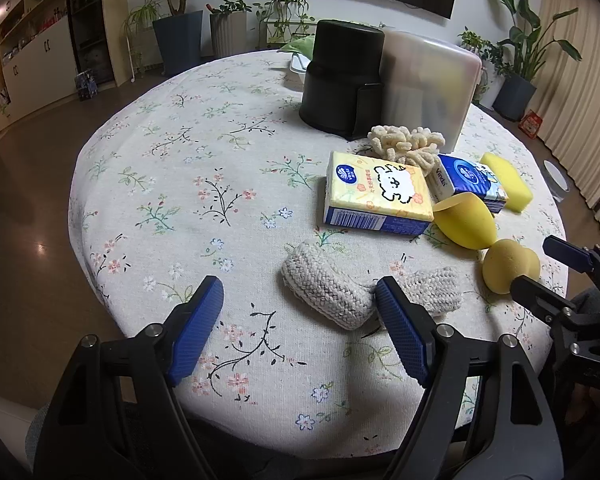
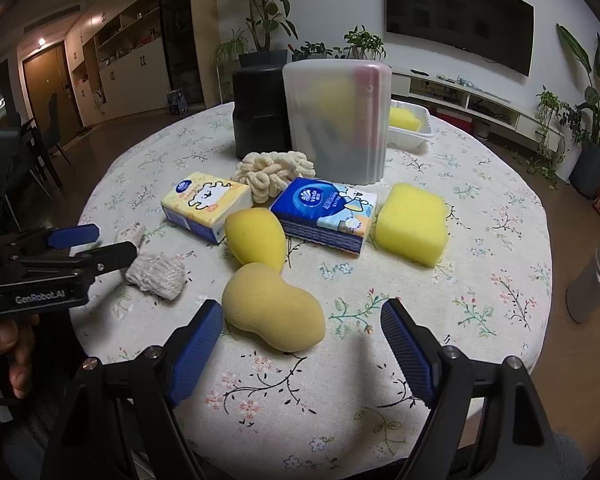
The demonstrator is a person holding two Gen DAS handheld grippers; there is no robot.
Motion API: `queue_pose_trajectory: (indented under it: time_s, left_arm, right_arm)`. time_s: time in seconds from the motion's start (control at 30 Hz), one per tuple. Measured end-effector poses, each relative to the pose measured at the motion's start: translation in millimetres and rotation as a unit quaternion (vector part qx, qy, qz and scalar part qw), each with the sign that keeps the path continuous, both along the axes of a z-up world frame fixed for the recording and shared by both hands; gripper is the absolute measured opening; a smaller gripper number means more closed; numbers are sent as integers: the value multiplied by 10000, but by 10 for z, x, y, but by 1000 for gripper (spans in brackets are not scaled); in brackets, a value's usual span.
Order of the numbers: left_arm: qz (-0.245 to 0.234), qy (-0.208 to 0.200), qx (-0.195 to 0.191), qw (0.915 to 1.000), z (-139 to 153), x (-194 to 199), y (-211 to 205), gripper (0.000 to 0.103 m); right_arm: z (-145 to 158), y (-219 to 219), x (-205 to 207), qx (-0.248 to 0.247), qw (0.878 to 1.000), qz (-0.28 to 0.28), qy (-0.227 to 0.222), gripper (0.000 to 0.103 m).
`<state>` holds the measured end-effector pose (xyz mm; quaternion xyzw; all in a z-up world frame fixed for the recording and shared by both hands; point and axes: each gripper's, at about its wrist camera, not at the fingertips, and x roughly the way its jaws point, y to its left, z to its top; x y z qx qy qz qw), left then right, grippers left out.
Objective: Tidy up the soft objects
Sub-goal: 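Move the right tool toward the yellow peanut-shaped sponge while the left tool nears the knitted socks, then grasp the peanut-shaped sponge with the right tool while the left tool closes over the knitted socks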
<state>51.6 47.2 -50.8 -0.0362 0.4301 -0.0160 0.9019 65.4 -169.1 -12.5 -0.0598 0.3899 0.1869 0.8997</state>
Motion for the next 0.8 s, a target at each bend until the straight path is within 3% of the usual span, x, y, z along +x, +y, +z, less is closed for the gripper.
queue_pose_trajectory:
  time_s: [0.37,0.63,0.8]
  left_arm:
    - [22,6,-6,10000,-5,-24,-12,77]
    - [-98,29,-71,9999,-14,-22,-50,54]
    - [-120,176,-151,9997,-57,18,-60,51]
  right_arm:
    - [-43,50,57,-4,10000,55,39,84]
    - [-60,90,76,-47,9999,102,-9,84]
    - [-72,142,82,-97,9998,189,-34,84]
